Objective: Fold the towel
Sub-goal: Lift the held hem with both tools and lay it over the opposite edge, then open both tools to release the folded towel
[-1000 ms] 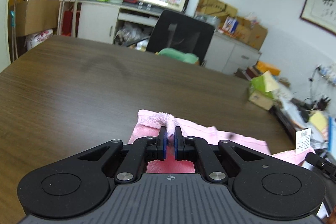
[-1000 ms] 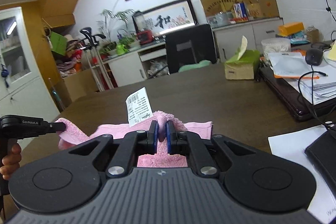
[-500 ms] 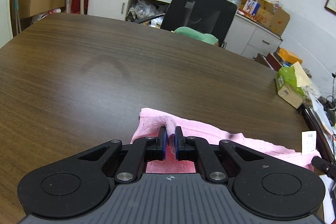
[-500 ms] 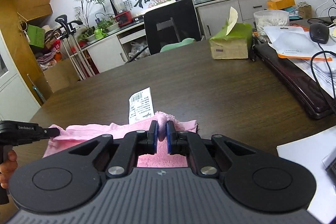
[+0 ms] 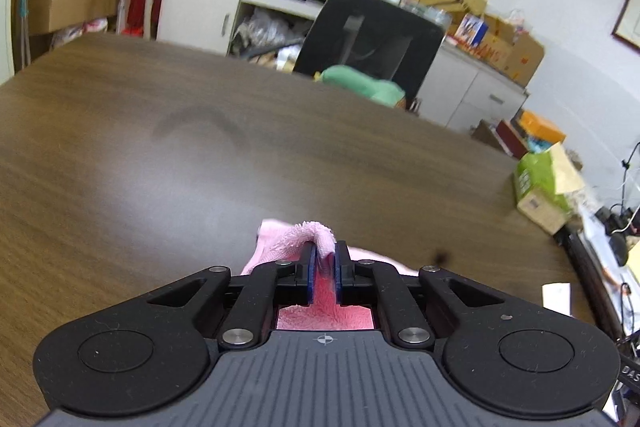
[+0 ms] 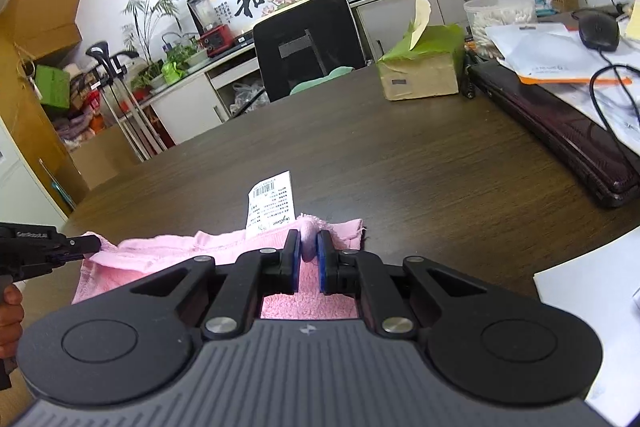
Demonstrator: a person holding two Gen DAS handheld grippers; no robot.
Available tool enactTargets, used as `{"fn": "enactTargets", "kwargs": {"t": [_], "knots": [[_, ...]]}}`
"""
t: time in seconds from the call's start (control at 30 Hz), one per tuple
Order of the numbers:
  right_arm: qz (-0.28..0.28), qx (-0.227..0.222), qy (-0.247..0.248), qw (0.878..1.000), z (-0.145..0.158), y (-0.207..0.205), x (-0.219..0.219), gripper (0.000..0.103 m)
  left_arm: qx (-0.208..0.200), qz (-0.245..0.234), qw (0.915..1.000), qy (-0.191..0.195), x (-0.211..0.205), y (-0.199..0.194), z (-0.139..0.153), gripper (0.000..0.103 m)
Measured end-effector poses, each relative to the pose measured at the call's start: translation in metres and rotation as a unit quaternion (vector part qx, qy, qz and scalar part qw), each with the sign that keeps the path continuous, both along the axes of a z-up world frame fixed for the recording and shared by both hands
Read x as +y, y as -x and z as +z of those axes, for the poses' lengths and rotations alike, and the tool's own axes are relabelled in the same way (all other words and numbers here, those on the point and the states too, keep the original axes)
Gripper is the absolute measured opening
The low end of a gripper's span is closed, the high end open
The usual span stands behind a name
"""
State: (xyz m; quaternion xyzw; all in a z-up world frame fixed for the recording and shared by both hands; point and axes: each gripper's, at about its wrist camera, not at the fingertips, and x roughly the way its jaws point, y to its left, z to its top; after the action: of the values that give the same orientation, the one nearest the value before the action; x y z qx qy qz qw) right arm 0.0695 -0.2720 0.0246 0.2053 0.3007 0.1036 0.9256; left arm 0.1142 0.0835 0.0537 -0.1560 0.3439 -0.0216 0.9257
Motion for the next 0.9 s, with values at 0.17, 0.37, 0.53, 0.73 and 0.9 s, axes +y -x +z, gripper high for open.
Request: {"fn": "enactTargets", "kwargs": {"t": [0.17, 0.37, 0.53, 0.73, 0.9], "knots": [[-0.006, 0.004, -0.013, 1.0, -0.002, -0.009, -0.001, 0.013, 0.006, 0.007, 0.9999, -0.007, -0.003, -0.016, -0.001, 0.011], [-0.001, -0.008, -0.005, 1.0, 0.003, -0.007, 0.004, 0.016, -0.014, 0.022, 0.9994, 0.022, 0.011, -0.022, -0.007, 0.028], [0.004, -0.02, 0.003, 1.0, 0.008, -0.002, 0.007, 0.023, -0.059, 0.022, 0.9977, 0.023, 0.025, -0.012, 0.005, 0.051], [0.01, -0.033, 0.013, 0.999, 0.015, 0.003, 0.012, 0.044, -0.064, -0.005, 0.9978, -0.013, 0.025, 0.006, 0.005, 0.061], [0.015, -0.045, 0.021, 0.999, 0.021, 0.008, 0.015, 0.049, -0.038, -0.064, 0.9959, -0.052, 0.007, 0.018, -0.012, 0.061]]}}
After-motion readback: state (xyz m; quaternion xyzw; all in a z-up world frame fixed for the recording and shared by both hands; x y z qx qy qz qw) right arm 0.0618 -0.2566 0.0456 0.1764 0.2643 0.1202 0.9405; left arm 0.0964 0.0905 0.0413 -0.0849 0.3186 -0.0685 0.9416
